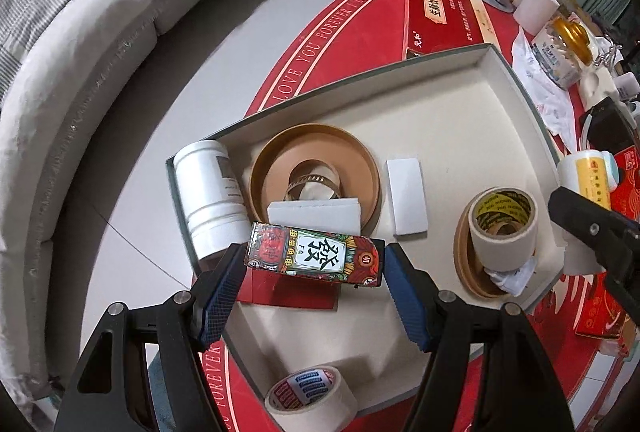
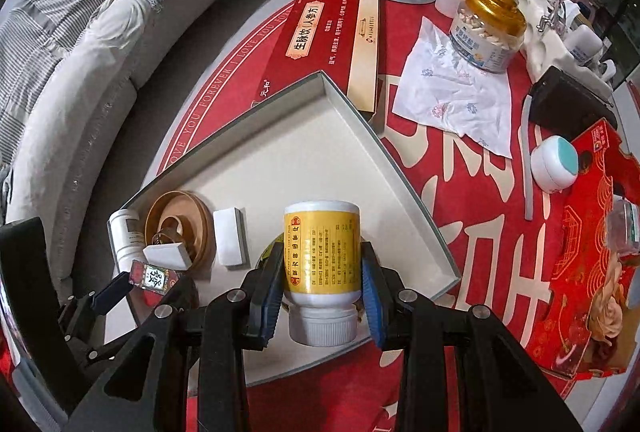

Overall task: Organize rigid objects
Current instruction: 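Carry the packet and yellow bottle into the tray and release both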

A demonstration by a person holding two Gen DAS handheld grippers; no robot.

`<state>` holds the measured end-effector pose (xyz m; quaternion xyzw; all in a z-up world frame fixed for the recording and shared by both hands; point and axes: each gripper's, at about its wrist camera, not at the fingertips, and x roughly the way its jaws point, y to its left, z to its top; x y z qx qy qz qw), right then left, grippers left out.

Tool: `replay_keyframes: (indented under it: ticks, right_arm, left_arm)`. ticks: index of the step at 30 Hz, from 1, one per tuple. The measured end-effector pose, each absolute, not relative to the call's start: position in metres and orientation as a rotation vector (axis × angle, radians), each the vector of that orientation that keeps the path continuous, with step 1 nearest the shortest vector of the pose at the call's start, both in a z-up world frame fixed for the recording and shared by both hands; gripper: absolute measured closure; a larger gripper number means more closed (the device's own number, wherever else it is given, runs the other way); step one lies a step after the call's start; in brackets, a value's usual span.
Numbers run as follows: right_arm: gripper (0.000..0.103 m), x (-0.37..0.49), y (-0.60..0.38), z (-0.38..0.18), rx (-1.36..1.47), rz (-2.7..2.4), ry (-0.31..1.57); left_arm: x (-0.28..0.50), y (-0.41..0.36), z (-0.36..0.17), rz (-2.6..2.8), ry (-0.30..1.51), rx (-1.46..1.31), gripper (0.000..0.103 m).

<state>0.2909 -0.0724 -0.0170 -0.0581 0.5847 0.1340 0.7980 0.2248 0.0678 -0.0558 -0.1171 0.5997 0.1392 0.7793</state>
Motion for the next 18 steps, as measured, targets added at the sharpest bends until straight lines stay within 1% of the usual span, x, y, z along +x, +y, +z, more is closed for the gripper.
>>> replay_keyframes:
  ticks: [18]
  right_arm:
    - [0.066,0.307,-0.066,-0.032,-0.154,0.262,1.271]
  left_arm:
    - [0.234,0.071,-0.054,0.301,1.272,-0.247,0.030]
